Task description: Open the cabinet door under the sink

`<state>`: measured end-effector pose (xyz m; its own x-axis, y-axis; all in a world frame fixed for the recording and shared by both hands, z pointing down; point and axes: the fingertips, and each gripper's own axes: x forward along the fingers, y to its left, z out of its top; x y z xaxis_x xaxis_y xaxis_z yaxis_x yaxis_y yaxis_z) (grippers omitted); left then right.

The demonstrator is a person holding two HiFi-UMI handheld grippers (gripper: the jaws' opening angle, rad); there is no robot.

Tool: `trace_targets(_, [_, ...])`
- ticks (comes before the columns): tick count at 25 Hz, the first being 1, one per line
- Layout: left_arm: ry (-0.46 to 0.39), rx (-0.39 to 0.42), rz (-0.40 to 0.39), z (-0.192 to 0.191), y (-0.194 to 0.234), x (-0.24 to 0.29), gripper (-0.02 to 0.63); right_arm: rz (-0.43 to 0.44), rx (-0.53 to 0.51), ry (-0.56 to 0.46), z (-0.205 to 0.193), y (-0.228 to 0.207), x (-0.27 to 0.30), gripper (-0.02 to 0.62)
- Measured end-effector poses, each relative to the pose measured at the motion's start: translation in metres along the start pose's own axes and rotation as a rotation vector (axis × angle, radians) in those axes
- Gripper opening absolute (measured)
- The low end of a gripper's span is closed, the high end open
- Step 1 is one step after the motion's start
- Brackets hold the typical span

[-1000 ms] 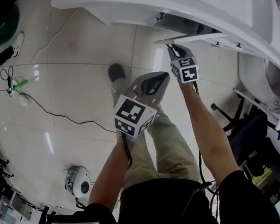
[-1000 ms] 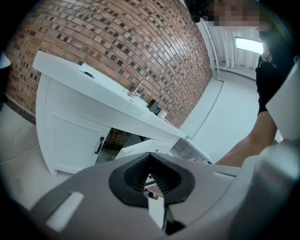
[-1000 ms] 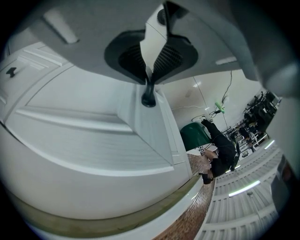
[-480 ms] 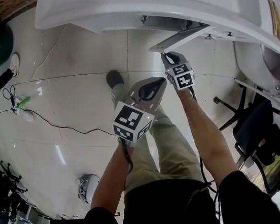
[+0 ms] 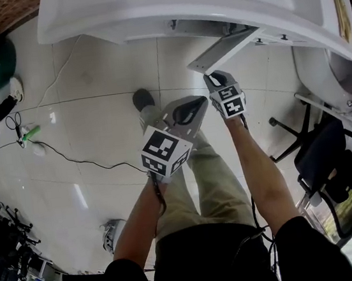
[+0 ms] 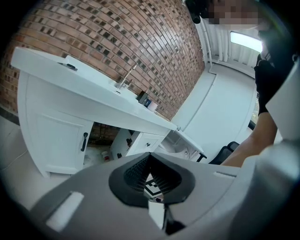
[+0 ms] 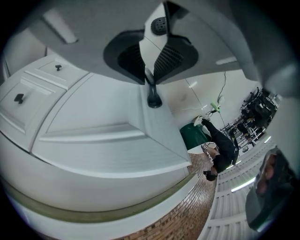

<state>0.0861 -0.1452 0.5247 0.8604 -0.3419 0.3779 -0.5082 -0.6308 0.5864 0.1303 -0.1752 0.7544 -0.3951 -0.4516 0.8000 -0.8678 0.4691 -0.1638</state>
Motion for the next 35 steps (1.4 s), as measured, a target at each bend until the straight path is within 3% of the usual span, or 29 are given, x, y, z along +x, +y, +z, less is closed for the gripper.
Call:
trace_targets(17, [0.093, 0.062, -0.102, -0.010, -0.046, 0.042, 0.015, -0.017, 0.065, 0.009, -0.057, -0.018, -0.045, 0.044])
trace_targets(24, [0.127, 0.089, -0.139, -0.025, -0.078, 0.073, 0.015, -0.056, 0.079, 0.010, -0.102, -0.051, -0.080, 0.040])
trace_targets(35, [0.172, 0.111, -0.203, -0.035, -0.100, 0.085, 0.015, -0.141, 0.112, 0.046, -0.133, -0.099, -0.112, 0.025])
